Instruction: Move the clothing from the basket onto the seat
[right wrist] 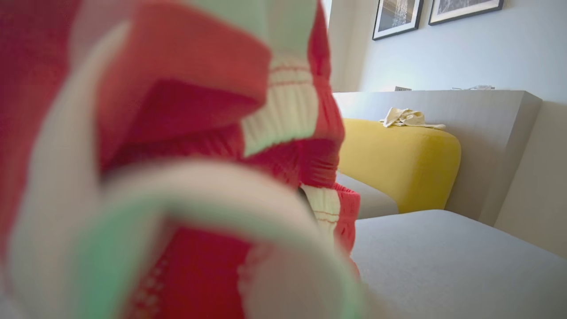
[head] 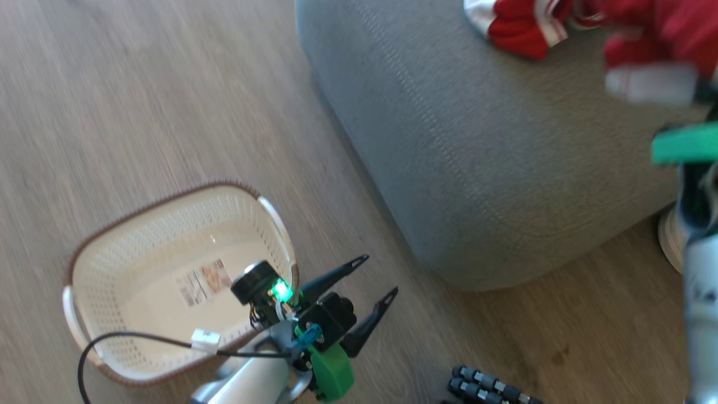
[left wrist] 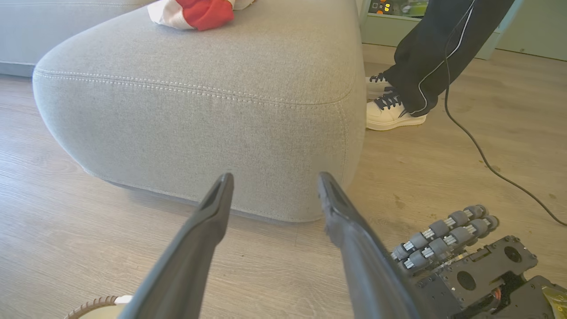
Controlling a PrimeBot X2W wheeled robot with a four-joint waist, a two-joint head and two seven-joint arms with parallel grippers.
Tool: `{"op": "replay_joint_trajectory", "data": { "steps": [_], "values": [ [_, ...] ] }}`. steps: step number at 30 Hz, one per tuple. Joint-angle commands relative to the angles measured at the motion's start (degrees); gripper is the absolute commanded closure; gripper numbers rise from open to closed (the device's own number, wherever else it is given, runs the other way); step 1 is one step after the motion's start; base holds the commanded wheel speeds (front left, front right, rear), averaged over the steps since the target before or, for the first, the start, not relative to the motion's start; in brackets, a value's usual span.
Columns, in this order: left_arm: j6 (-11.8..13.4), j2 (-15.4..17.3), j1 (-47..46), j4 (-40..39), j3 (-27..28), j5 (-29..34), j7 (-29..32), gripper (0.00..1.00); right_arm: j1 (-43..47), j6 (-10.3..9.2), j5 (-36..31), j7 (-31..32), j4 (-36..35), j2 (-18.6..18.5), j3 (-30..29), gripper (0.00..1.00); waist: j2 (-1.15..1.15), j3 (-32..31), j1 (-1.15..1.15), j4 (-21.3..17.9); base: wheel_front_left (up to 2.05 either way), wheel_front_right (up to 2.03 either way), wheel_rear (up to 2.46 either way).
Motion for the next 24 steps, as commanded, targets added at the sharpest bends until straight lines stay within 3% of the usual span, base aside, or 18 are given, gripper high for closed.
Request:
{"op": "replay_joint_trajectory", "data": {
  "steps": [1, 14, 15, 24],
  "values": [
    [-0.2, 0.8, -2.1, -1.1, 0.4, 0.9, -0.3, 0.0, -4.2, -0.02, 1.2, -0.4, -0.8, -1.4, 0.6, 1.0, 0.0, 3.1, -0.01, 1.2, 0.0, 0.0, 0.0],
    [0.3, 1.6, -7.5, 0.3, -4.1, 0.9, -0.3, 0.0, -25.6, -0.02, 1.2, -0.4, 15.9, -8.5, -5.1, 1.0, 0.0, 11.5, -0.01, 5.0, 0.0, 0.0, 0.0],
    [0.3, 2.0, -8.0, 0.6, -4.9, 1.2, -0.3, 0.0, -29.1, -0.02, 0.5, -0.4, 20.1, -9.3, -7.2, 1.0, 0.0, 12.6, -0.01, 5.7, 0.0, 0.0, 0.0],
    [1.8, 2.1, -9.0, 0.5, -6.1, 0.7, -0.3, 0.0, -38.7, -0.02, -6.1, -0.4, 34.9, -12.4, -14.4, 1.0, 0.0, 15.3, -0.01, 9.2, 0.0, 0.0, 0.0]
  ]
}}
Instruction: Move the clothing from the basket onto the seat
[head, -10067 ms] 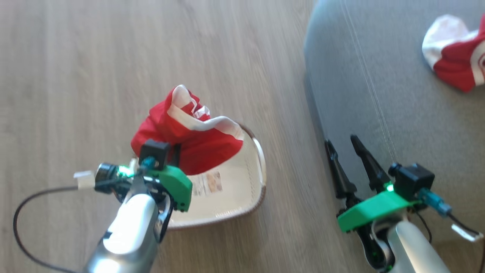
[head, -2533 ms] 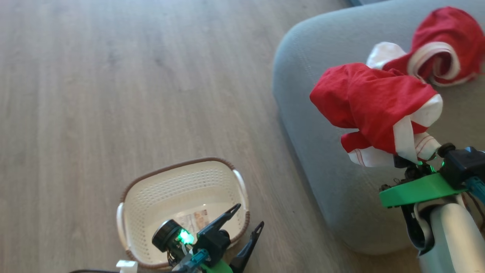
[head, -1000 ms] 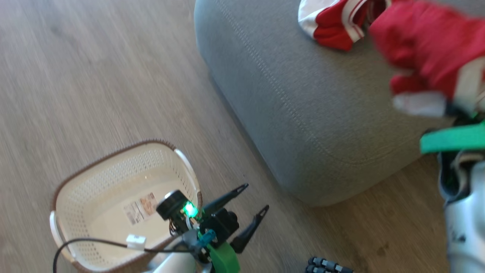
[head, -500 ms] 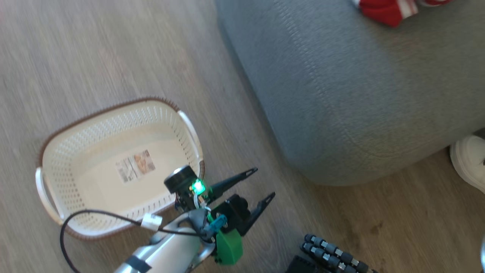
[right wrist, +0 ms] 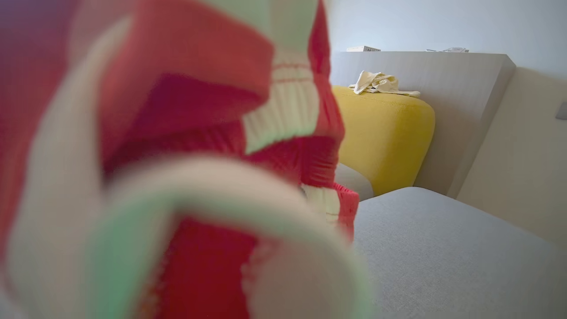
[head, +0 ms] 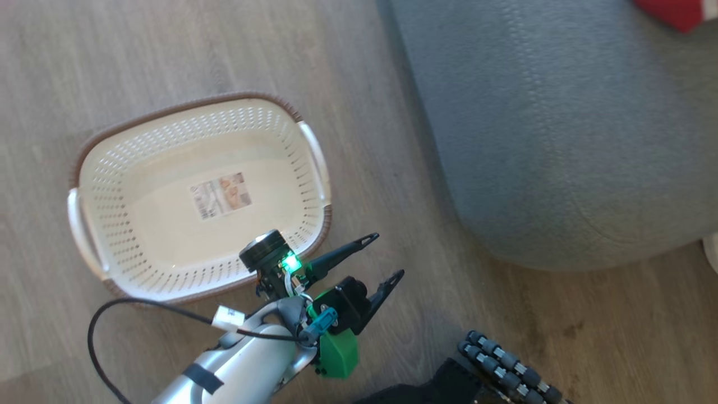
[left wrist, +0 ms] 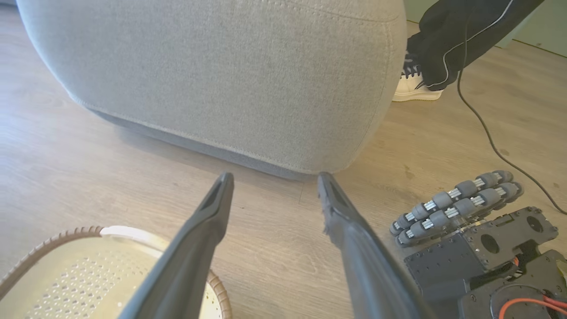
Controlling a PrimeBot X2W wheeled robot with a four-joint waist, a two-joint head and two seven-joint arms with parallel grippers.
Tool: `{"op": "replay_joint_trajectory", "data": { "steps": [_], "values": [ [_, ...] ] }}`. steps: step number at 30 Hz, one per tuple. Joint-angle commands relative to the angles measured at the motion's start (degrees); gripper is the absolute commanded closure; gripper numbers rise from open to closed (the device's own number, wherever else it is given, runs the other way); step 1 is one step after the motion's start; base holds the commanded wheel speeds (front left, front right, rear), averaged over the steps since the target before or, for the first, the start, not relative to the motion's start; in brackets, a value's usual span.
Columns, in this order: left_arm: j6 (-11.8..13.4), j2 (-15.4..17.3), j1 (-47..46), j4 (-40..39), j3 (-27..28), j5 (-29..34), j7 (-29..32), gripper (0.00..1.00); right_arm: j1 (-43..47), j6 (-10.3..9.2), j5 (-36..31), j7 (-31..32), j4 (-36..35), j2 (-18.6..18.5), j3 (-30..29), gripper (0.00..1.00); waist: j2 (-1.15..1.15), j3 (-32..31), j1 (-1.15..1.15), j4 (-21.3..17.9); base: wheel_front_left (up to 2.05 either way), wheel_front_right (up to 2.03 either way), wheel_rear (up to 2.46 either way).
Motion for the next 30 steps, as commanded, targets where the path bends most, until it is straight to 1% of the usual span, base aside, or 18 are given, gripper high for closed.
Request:
{"op": "replay_joint_trajectory", "data": {
  "steps": [1, 5, 9, 12, 14, 18, 20, 23, 27, 28, 29, 30],
  "values": [
    [0.3, -0.1, -1.0, -1.6, 0.9, -0.4, -0.3, 0.0, -1.0, -0.02, -0.7, -0.4, -1.1, -1.8, -0.5, 1.0, 0.0, 0.7, 0.0, 1.0, 0.0, 0.0, 0.0],
    [1.3, -0.4, -1.4, -1.9, 1.1, -1.1, -0.3, 0.0, -3.3, -0.02, -6.2, -0.4, 7.5, -2.9, -6.6, 1.0, 0.0, 1.5, 0.0, 2.6, 0.0, 0.0, 0.0],
    [2.3, -0.1, -1.3, -2.1, 2.1, -1.9, -0.3, 0.0, -4.5, -0.02, -12.3, -0.3, 13.6, -3.8, -9.6, 1.0, 0.0, 2.5, 0.0, 3.7, 0.0, 0.0, 0.0],
    [2.6, 0.2, -1.0, -2.1, 2.1, -2.0, -0.3, 0.0, -4.7, -0.02, -15.8, -0.2, 16.8, -3.3, -12.2, 1.0, 0.0, 3.1, 0.0, 4.4, 0.0, 0.0, 0.0],
    [2.7, 0.2, -0.8, -2.0, 2.3, -2.2, -0.3, 0.0, -4.6, -0.02, -17.6, -0.2, 17.7, -3.7, -14.8, 1.0, 0.0, 3.5, 0.0, 4.9, 0.0, 0.0, 0.0],
    [2.9, 0.0, -1.0, -2.1, 2.2, -2.1, -0.3, 0.0, -3.4, -0.02, -21.5, 0.7, 18.2, -5.3, -21.9, 1.0, 0.0, 4.2, 0.0, 6.1, 0.0, 0.0, 0.0],
    [2.9, -0.1, -1.3, -2.2, 2.1, -2.0, -0.3, 0.0, -3.1, -0.02, -23.5, 0.9, 17.7, -5.4, -25.6, 1.0, 0.0, 4.7, 0.0, 6.5, 0.0, 0.0, 0.0],
    [2.8, -0.1, -1.7, -2.4, 2.0, -2.0, -0.3, 0.0, -3.4, -0.02, -26.7, 1.1, 16.9, -4.7, -29.8, 1.0, 0.0, 5.2, 0.0, 6.8, 0.0, 0.0, 0.0],
    [3.3, 0.2, -2.3, -2.5, 2.8, -2.3, -0.3, 0.0, -4.3, -0.02, -30.8, 1.3, 16.3, -3.2, -33.4, 1.0, 0.0, 5.7, 0.0, 6.6, 0.0, 0.0, 0.0],
    [3.3, 0.2, -2.4, -2.4, 2.9, -2.3, -0.3, 0.0, -4.5, -0.02, -31.5, 1.5, 16.2, -2.9, -34.3, 0.97, 0.0, 5.7, 0.0, 6.6, 0.0, 0.0, 0.0],
    [3.3, 0.3, -2.5, -2.4, 3.0, -2.2, -0.3, 0.0, -4.7, -0.02, -32.4, 1.5, 16.1, -2.7, -35.1, 0.63, 0.0, 5.7, 0.0, 6.5, 0.0, 0.0, 0.0],
    [3.3, 0.3, -2.7, -2.4, 3.0, -2.2, -0.3, 0.0, -4.8, -0.02, -33.3, 1.5, 16.0, -2.5, -35.8, 0.0, 0.0, 5.6, 0.0, 6.5, 0.0, 0.0, 0.0]
  ]
}}
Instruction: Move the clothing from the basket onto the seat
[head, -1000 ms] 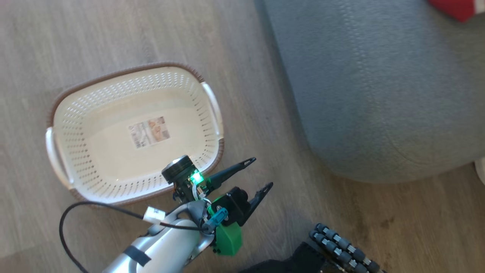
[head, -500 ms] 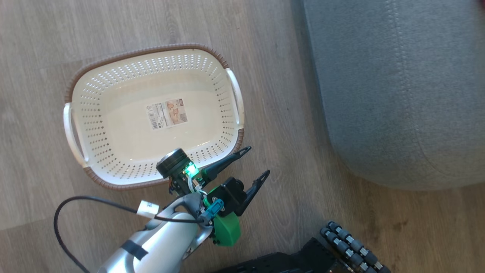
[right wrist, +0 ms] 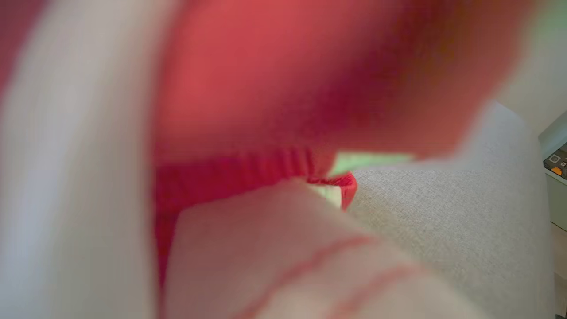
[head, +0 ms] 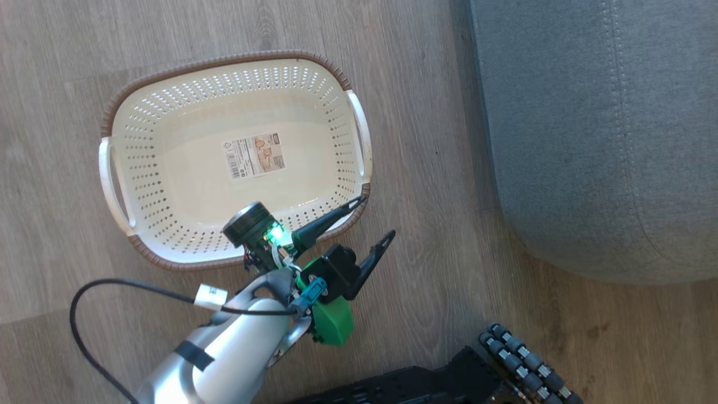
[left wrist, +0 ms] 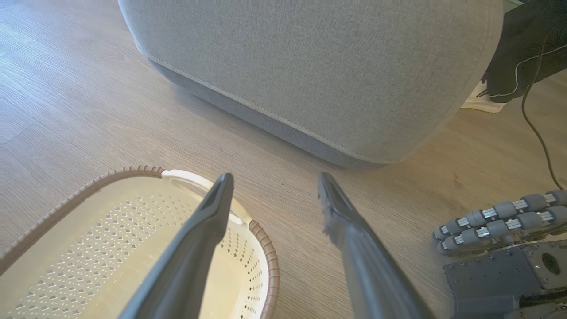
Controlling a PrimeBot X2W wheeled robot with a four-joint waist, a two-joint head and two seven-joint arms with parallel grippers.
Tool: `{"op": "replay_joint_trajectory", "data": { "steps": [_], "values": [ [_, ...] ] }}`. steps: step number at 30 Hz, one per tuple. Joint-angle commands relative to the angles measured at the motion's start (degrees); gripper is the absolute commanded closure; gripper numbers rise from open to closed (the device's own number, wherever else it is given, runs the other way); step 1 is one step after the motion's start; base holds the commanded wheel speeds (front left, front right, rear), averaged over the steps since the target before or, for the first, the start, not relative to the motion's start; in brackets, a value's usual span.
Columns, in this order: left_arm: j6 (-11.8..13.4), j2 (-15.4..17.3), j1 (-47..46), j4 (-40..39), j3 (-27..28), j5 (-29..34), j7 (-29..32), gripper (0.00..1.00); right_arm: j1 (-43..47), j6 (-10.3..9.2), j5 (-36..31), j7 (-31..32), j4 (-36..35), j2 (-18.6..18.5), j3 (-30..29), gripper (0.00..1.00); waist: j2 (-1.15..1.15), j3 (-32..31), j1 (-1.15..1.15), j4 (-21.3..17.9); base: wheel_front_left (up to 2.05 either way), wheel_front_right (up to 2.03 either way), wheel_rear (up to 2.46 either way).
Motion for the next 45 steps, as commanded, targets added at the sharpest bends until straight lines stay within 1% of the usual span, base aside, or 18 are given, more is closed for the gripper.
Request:
{"op": "replay_joint_trajectory", "data": {
  "steps": [1, 6, 10, 15, 22, 25, 27, 28, 35, 41, 45],
  "values": [
    [0.4, 0.3, 0.2, -1.8, 1.1, -0.2, -0.3, 0.0, -1.6, -0.02, -1.4, 0.5, -2.1, -0.9, -1.5, 0.0, 0.0, -0.2, 0.0, -0.2, 0.0, 0.0, 0.0],
    [0.9, 0.0, 0.4, -1.6, 1.7, -0.6, -0.3, 0.0, -2.2, -0.02, -6.0, 1.9, -1.9, 0.8, -3.7, 0.0, 0.0, -1.8, 0.0, -0.8, 0.0, 0.0, 0.0],
    [0.9, -0.3, 0.6, -1.6, 2.1, -0.9, -0.3, 0.0, -2.3, -0.02, -8.2, 3.1, -1.4, 1.1, -3.5, 0.0, 0.0, -3.1, 0.0, -1.0, 0.0, 0.0, 0.0],
    [0.7, -1.4, 1.3, -1.2, 2.4, -1.4, -0.3, 0.0, -1.6, -0.02, -10.3, 8.9, -1.1, 0.8, -2.3, 0.0, 0.0, -6.2, 0.0, -1.3, 0.0, 0.0, 0.0],
    [0.1, -3.9, 3.3, -1.0, 3.0, -2.2, -0.3, 0.0, -1.0, -0.02, -11.2, 21.8, 2.3, -0.9, 4.9, 0.0, 0.0, -12.0, 0.0, -1.3, 0.0, 0.0, 0.0],
    [-0.3, -5.1, 4.7, -1.0, 3.5, -2.6, -0.3, 0.0, -2.4, -0.02, -11.3, 25.2, 3.3, -2.7, 8.6, 0.0, 0.0, -15.3, 0.0, -0.8, 0.0, 0.0, 0.0],
    [-0.5, -5.6, 5.5, -0.9, 3.7, -2.7, -0.3, 0.0, -3.3, -0.02, -11.3, 26.1, 4.0, -3.1, 10.1, 0.0, 0.0, -17.0, 0.0, -0.5, 0.0, 0.0, 0.0],
    [-0.7, -6.1, 6.3, -1.0, 4.0, -2.9, -0.3, 0.0, -4.4, -0.02, -11.1, 27.1, 4.8, -3.2, 11.1, 0.0, 0.0, -18.9, 0.0, -0.2, 0.0, 0.0, 0.0],
    [-0.9, -6.9, 9.2, -1.8, 5.5, -3.0, -0.3, 0.0, -7.8, -0.02, -9.7, 27.9, 6.1, -3.7, 15.8, 0.0, 0.0, -23.9, 0.0, 0.0, 0.0, 0.0, 0.0],
    [-1.3, -7.1, 10.8, -2.0, 6.7, -2.8, -0.3, 0.0, -9.6, -0.02, -5.7, 23.0, 6.3, -2.6, 18.3, 0.0, 0.0, -27.0, 0.0, -0.3, 0.0, 0.0, 0.0],
    [-1.5, -7.2, 12.0, -2.4, 7.3, -2.7, -0.3, 0.0, -9.3, -0.02, -2.7, 19.6, 6.3, -0.8, 20.9, 0.0, 0.0, -29.0, 0.0, 0.0, 0.0, 0.0, 0.0]
  ]
}}
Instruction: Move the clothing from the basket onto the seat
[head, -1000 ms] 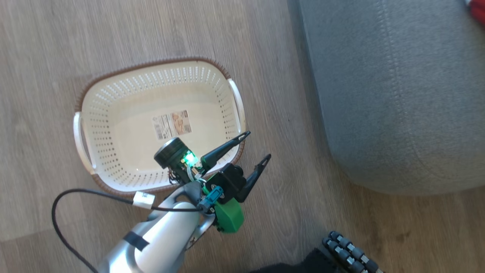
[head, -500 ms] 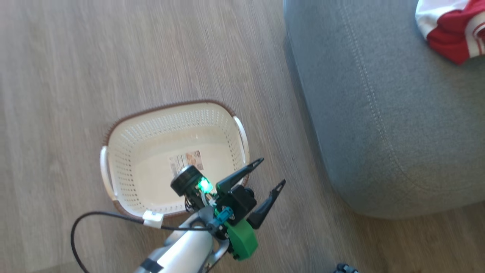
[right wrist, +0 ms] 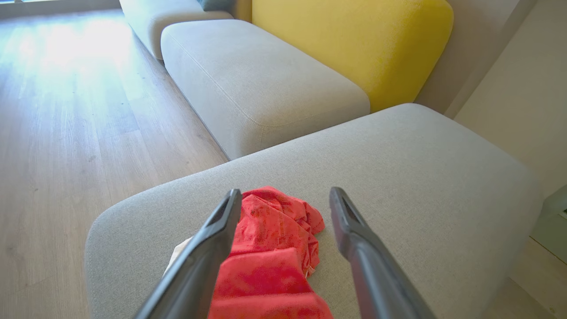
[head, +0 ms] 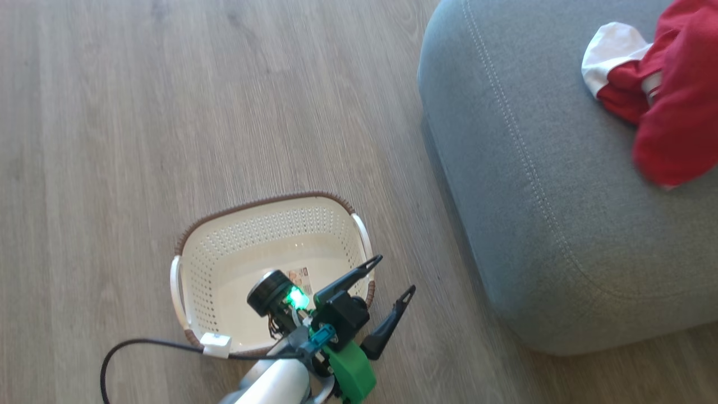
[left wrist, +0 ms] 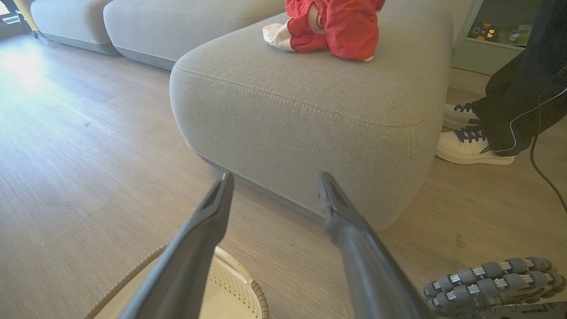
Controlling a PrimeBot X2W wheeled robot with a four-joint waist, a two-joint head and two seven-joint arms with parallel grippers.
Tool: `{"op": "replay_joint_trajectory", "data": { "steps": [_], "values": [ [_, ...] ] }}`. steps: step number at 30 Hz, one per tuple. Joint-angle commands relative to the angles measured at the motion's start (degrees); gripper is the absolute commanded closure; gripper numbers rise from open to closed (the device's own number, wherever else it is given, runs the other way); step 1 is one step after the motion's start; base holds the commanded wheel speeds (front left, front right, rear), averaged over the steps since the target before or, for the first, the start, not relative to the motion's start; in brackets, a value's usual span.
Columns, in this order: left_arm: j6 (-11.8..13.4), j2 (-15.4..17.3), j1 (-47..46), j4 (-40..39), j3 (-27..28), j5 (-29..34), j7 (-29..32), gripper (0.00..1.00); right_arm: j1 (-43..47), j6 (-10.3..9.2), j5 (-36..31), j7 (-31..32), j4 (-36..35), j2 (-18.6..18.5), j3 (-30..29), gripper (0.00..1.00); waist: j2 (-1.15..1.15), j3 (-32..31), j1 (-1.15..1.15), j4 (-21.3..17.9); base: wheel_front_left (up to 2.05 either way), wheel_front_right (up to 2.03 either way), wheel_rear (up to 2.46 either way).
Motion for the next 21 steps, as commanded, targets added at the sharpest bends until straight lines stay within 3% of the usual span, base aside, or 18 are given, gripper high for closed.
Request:
{"op": "replay_joint_trajectory", "data": {
  "steps": [1, 10, 14, 18, 21],
  "values": [
    [-0.1, -0.7, 0.2, -2.2, 1.9, -0.1, -0.3, 0.0, -2.5, -0.02, 1.3, -1.9, -1.6, 1.4, 2.1, 0.0, 0.0, -1.4, 0.0, 0.4, 0.0, 0.0, 0.0],
    [0.0, -0.8, 2.6, -2.9, 3.6, -0.2, -0.3, 0.0, 0.6, -0.02, 8.1, -6.1, -1.6, 2.9, 9.4, 0.0, 0.0, -3.9, 0.0, 1.8, 0.0, 0.0, 0.0],
    [-0.1, -0.8, 3.4, -3.3, 4.2, -0.4, -0.3, 0.0, 1.0, -0.02, 12.7, -10.9, -1.6, 4.5, 13.9, 0.0, 0.0, -4.7, 0.0, 3.1, 0.0, 0.0, 0.0],
    [-0.1, -0.8, 4.2, -4.4, 4.9, -1.8, -0.3, 0.0, 2.5, -0.02, 18.2, -19.7, -1.6, 8.7, 23.3, 0.0, 0.0, -5.5, 0.0, 4.8, 0.0, 0.0, 0.0],
    [0.0, -0.8, 4.9, -4.9, 5.4, -2.5, -0.3, 0.0, 4.4, -0.02, 23.6, -21.9, -2.1, 11.2, 31.0, 0.0, 0.0, -6.5, 0.0, 6.2, 0.0, 0.0, 0.0]
  ]
}}
